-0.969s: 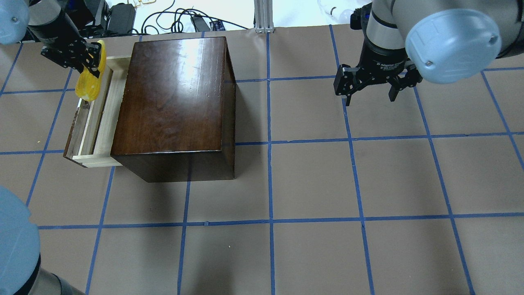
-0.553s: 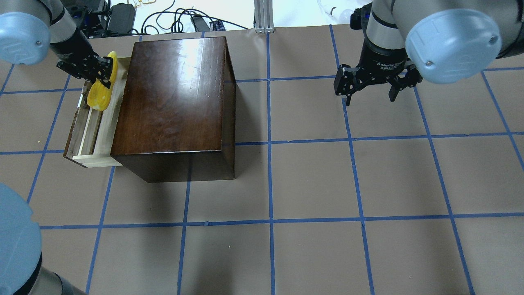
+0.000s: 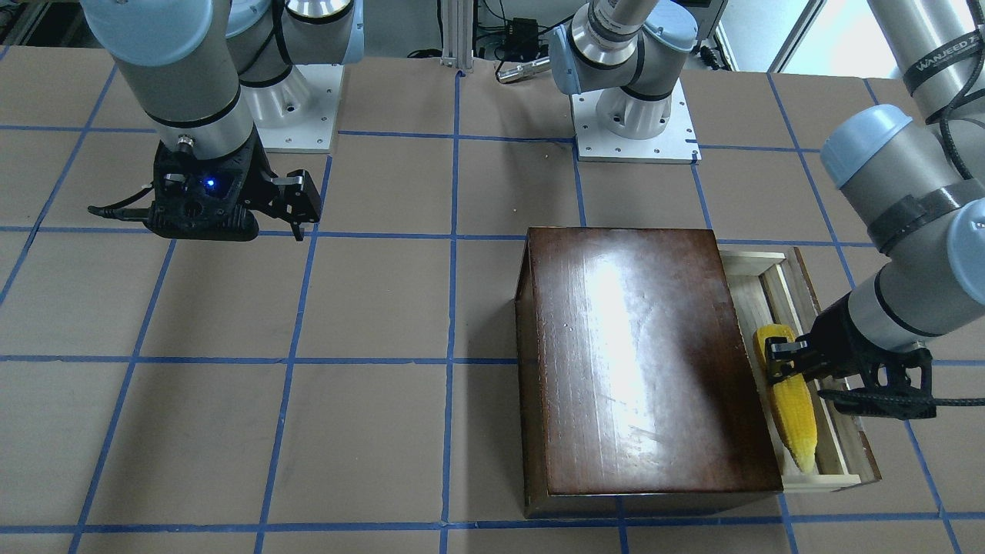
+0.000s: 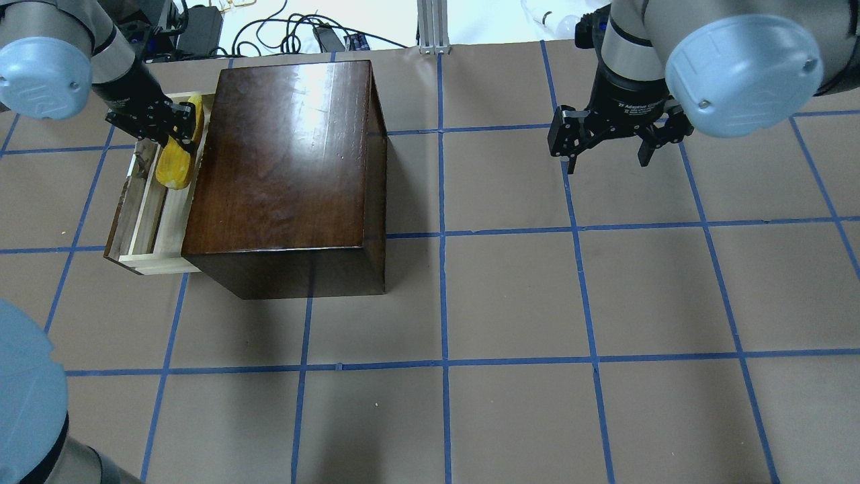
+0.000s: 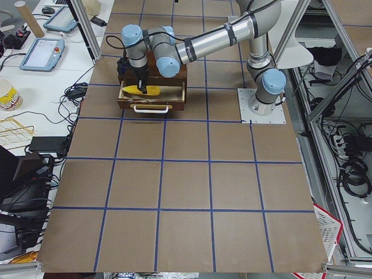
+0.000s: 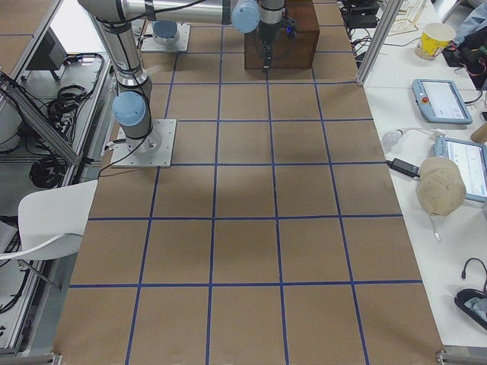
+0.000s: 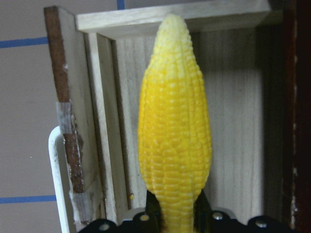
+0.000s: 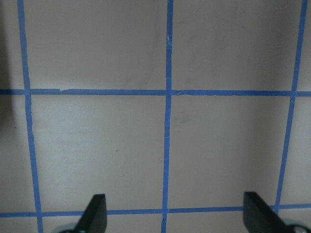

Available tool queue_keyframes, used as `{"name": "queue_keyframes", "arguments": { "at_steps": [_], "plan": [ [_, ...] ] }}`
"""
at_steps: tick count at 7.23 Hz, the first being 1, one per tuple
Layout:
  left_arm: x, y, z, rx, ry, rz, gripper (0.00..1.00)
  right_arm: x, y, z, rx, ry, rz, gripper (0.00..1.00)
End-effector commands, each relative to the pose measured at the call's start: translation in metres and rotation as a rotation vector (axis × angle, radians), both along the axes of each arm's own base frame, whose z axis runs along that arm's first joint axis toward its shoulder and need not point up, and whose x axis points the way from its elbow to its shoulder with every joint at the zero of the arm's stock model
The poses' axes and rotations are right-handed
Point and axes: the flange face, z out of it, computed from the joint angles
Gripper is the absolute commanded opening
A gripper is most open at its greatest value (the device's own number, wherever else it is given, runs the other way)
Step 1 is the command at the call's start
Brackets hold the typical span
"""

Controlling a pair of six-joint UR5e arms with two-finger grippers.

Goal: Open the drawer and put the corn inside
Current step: 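Lift the corn with the left gripper and lower it into the open drawer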

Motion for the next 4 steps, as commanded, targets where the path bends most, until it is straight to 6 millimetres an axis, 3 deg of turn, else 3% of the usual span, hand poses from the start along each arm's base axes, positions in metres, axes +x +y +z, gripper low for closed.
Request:
{"name": "queue_keyframes", "arguments": {
  "at_steps": [1, 4],
  "plan": [
    [-0.001, 0.000, 0.003, -0.012, 0.027, 0.008, 1.00, 0.000, 0.000, 0.000, -0.001, 0.000, 0.000, 1.00],
    [0.003, 0.003, 0.028, -0.051, 0.007, 0.012, 1.00, 0.000, 0.000, 0.000, -0.001, 0.000, 0.000, 1.00]
  ]
}}
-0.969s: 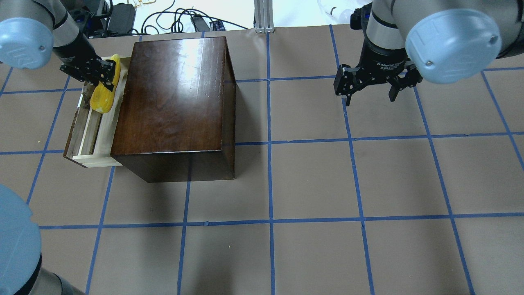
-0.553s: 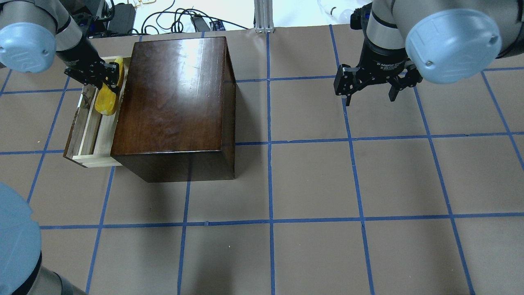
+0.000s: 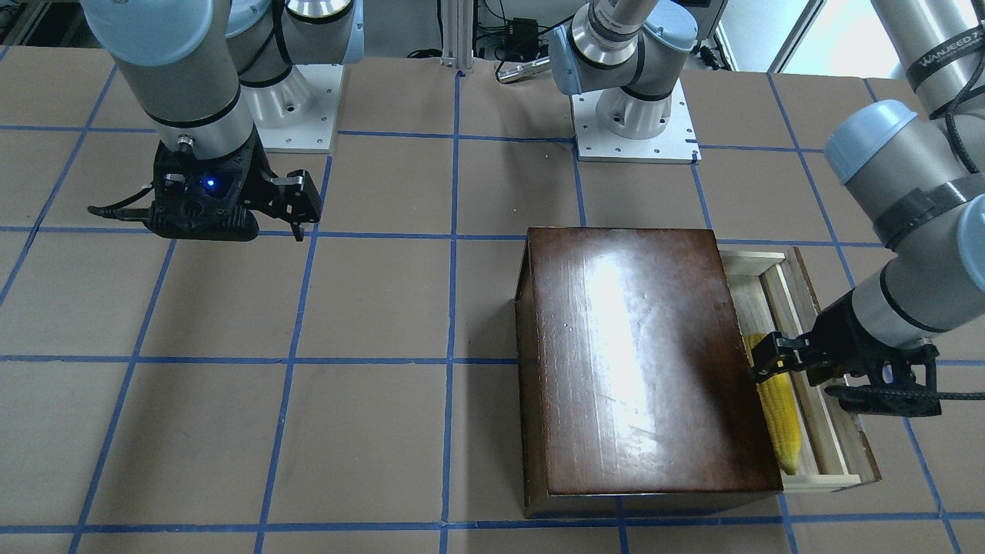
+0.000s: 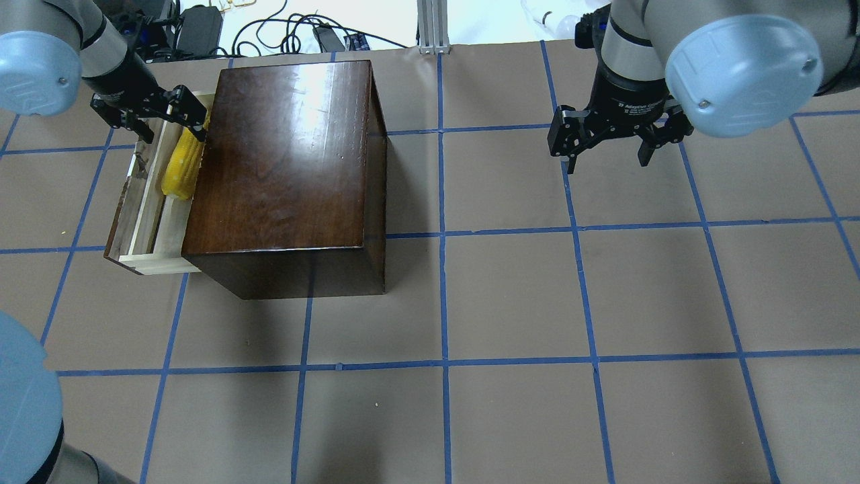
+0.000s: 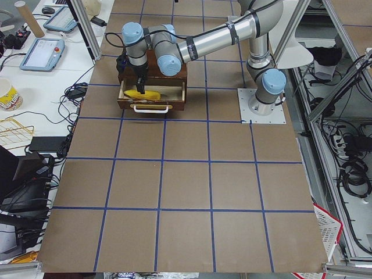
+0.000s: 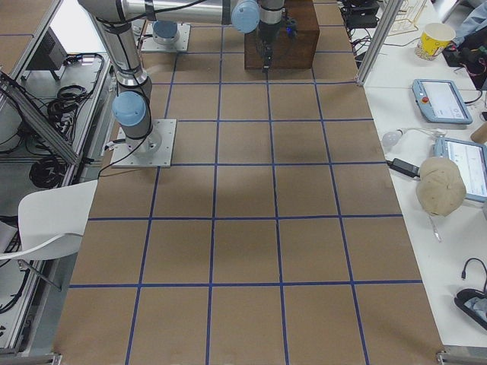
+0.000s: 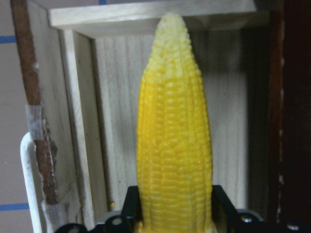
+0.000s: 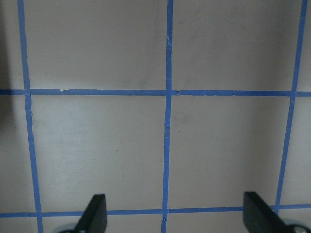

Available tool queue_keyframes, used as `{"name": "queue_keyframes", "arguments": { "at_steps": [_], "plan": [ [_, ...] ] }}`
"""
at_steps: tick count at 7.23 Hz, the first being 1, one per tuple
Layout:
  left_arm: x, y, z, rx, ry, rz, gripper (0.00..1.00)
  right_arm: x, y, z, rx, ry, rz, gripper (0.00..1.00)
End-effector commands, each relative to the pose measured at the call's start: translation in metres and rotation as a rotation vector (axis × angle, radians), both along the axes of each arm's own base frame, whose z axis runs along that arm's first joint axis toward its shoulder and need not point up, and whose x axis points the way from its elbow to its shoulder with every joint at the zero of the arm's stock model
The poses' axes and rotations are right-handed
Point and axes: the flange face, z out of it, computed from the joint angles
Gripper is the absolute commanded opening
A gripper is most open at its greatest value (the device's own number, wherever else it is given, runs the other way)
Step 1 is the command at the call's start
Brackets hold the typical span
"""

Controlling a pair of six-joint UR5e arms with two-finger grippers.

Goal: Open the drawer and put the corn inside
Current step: 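Lift the corn with the left gripper and lower it into the open drawer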

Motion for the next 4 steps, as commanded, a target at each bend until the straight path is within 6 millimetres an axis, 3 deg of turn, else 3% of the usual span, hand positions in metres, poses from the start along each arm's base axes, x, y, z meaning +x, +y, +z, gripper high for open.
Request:
{"name": "queue_keyframes", "arguments": {
  "at_steps": [1, 3, 4],
  "plan": [
    [0.001, 0.003, 0.026, -0.036, -0.014, 0.001, 1.00, 0.000, 0.000, 0.000, 0.001, 0.000, 0.000, 1.00],
    [-0.027, 0.017, 0.060, -0.035, -0.013, -0.031, 1.00, 0.000, 0.000, 0.000, 0.001, 0.000, 0.000, 1.00],
    [-0.057, 0.025, 0.077, -0.060, -0.019, -0.077, 1.00, 0.000, 0.000, 0.000, 0.001, 0.000, 0.000, 1.00]
  ]
}}
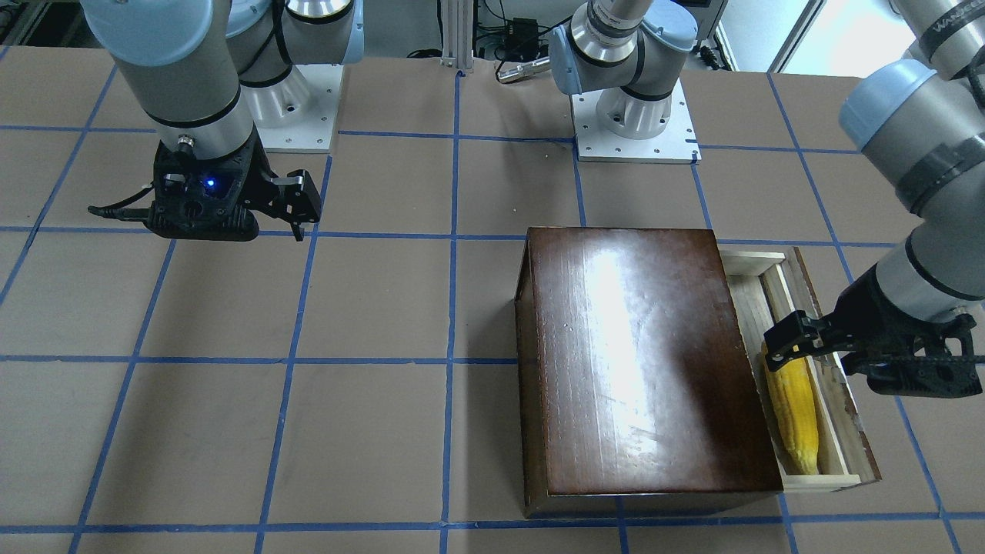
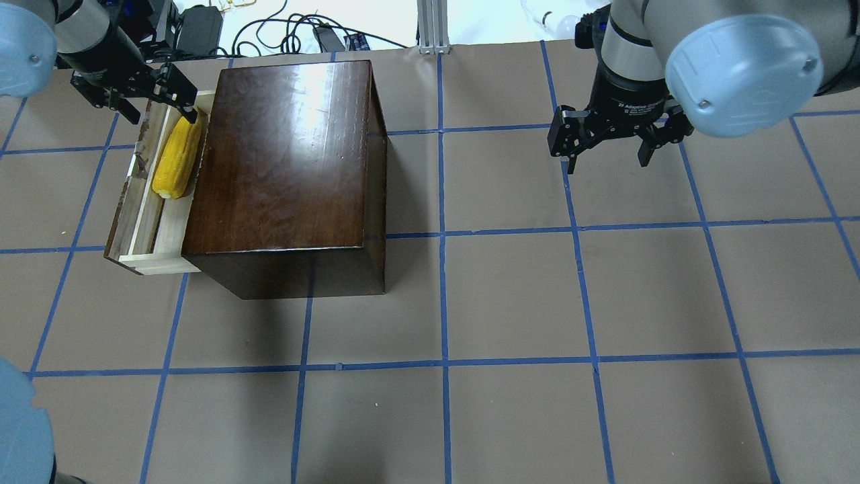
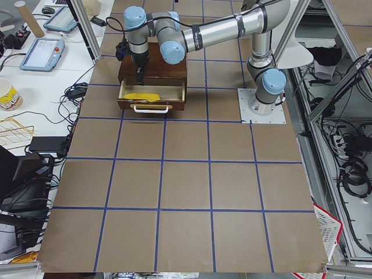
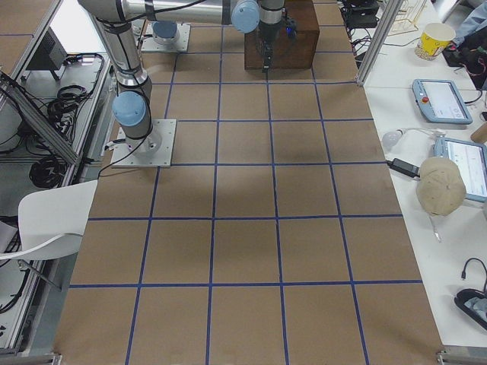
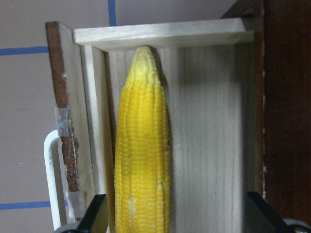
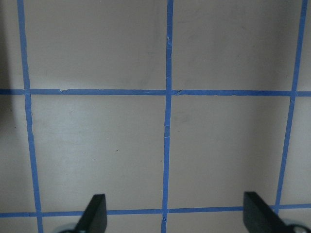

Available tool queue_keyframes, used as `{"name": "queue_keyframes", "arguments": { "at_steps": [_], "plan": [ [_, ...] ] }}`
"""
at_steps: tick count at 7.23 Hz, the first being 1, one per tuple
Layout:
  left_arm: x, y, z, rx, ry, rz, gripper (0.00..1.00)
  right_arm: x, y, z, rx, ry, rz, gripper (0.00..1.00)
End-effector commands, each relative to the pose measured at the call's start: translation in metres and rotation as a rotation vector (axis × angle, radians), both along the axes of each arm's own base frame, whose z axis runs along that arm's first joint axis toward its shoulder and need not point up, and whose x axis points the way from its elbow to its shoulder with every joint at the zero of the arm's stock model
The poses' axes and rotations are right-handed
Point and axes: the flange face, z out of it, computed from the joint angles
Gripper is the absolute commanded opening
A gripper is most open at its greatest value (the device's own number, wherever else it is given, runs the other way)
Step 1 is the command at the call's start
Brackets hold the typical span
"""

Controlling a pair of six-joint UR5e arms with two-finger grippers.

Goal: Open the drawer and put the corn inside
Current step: 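Open the left gripper and raise it away over the cabinet top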

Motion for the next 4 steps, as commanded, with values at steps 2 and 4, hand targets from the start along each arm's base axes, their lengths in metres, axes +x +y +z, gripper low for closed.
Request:
{"name": "queue_keyframes", "arguments": {
  "at_steps": [2, 4],
  "plan": [
    [-0.082, 0.025, 0.049, -0.047, -0.011, -0.102, 1.00, 0.000, 0.000, 0.000, 0.000, 0.000, 0.000, 1.00],
    [-0.110, 0.045, 0.049, 0.032, 0.015, 0.056, 1.00, 0.000, 0.000, 0.000, 0.000, 0.000, 0.000, 1.00]
  ]
}}
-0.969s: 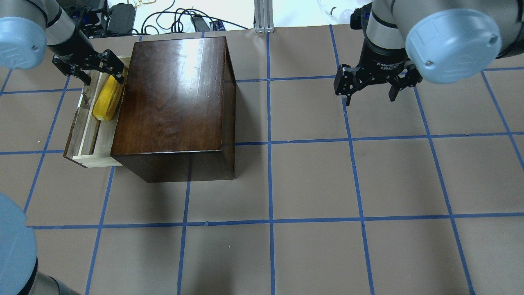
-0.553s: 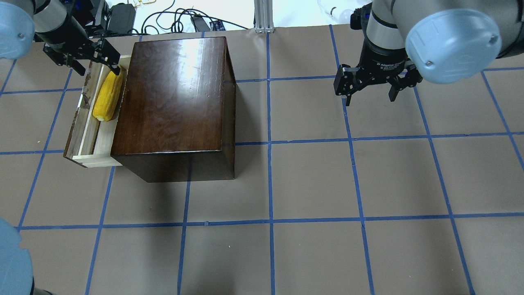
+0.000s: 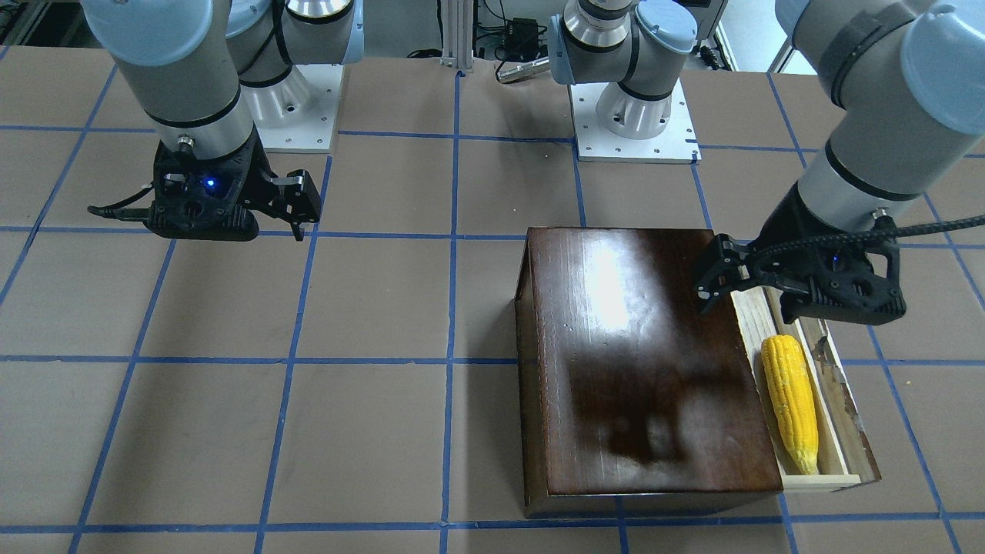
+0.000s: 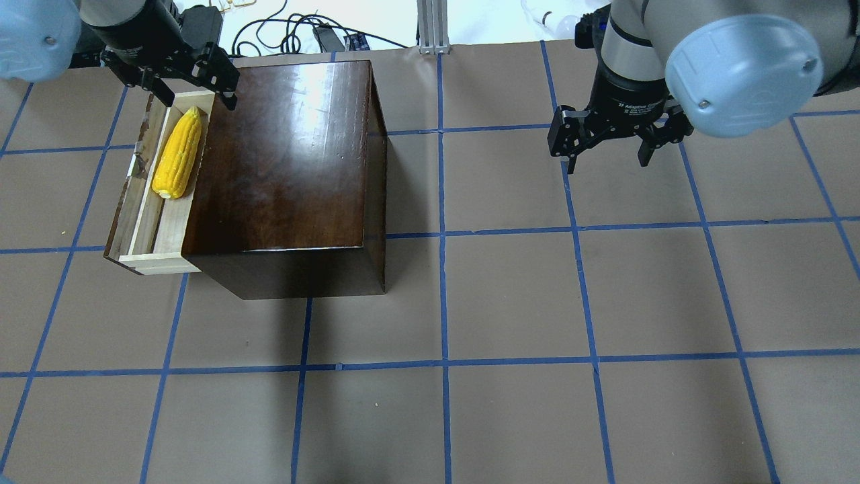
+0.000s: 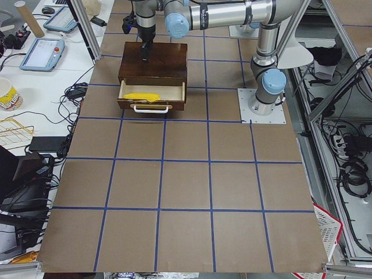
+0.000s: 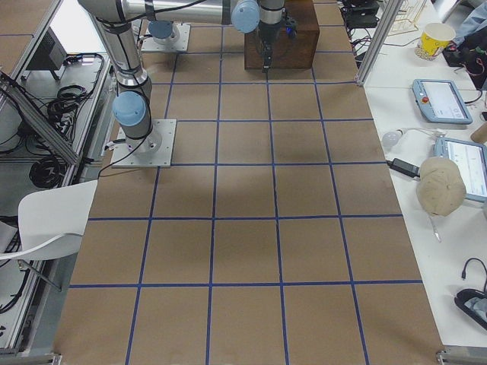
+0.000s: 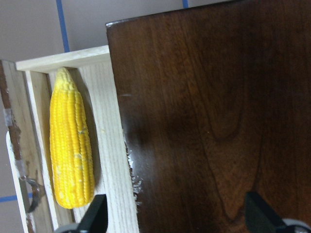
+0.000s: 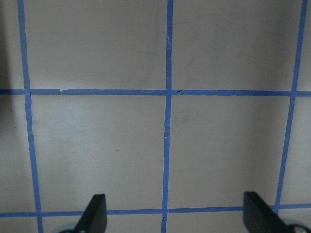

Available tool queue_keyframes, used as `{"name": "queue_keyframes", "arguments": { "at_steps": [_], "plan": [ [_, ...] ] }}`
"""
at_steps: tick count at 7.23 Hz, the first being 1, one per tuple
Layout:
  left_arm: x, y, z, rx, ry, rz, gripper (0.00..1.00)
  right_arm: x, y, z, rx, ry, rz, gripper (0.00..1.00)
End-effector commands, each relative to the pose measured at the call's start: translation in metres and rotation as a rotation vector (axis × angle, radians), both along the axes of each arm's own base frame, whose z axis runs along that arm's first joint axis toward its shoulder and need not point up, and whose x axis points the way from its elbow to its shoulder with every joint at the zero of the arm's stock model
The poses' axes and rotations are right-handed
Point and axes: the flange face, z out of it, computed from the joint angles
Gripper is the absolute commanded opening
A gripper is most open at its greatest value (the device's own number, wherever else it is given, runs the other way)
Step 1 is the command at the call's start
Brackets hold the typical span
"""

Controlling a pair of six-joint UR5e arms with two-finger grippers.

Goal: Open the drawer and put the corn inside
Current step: 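Open the left gripper and raise it away over the cabinet top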

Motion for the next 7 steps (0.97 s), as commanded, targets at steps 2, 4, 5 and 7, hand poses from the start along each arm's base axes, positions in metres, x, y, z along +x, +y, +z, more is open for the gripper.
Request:
{"name": "queue_keyframes", "arguments": {
  "at_steps": [2, 4, 5, 7],
  "plan": [
    [-0.068, 0.022, -0.008, 0.076, 0.010, 0.058, 1.00, 0.000, 0.000, 0.000, -0.001, 0.000, 0.000, 1.00],
    [-0.081, 0.037, -0.011, 0.102, 0.003, 0.054, 1.00, 0.000, 0.000, 0.000, -0.001, 0.000, 0.000, 1.00],
    [-0.081, 0.042, -0.015, 0.109, 0.002, 0.070, 1.00, 0.000, 0.000, 0.000, 0.001, 0.000, 0.000, 1.00],
    [-0.082, 0.046, -0.013, 0.106, -0.003, 0.069, 1.00, 0.000, 0.000, 0.000, 0.001, 0.000, 0.000, 1.00]
  ]
}}
